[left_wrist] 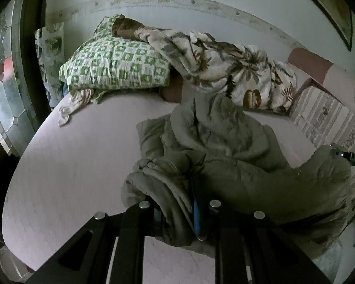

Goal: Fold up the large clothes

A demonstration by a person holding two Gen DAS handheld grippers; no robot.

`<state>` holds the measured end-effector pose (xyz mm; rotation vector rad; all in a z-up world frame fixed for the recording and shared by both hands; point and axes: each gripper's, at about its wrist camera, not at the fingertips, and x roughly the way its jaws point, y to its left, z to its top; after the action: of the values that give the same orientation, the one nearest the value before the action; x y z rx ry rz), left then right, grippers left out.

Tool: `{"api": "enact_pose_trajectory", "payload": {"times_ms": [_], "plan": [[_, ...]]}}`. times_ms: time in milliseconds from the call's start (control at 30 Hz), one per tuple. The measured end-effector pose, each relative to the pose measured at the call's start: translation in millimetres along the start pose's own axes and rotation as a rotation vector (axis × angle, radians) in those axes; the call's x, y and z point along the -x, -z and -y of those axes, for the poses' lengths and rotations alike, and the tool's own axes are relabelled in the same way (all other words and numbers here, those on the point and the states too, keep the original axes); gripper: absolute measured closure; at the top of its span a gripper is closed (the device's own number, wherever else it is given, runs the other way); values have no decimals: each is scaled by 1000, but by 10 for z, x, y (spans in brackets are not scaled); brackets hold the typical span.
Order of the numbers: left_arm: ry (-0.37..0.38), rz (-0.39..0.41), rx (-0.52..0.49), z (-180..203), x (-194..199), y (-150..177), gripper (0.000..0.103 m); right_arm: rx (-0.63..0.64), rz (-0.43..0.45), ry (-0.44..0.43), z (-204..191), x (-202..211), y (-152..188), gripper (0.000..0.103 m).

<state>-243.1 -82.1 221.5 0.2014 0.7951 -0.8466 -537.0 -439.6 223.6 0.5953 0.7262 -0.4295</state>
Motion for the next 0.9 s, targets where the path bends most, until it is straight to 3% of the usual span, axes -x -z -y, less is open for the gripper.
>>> {"api": "enact_pose_trajectory", "payload": {"times_ms": [567, 900], "plan": [[-70, 70, 39, -121, -620, -1041, 85, -17, 57, 52, -5, -594, -1112, 86], [-136, 71, 45, -178, -1289, -1475, 85, -52, 53, 98, 88, -1220, -1694, 86]]}}
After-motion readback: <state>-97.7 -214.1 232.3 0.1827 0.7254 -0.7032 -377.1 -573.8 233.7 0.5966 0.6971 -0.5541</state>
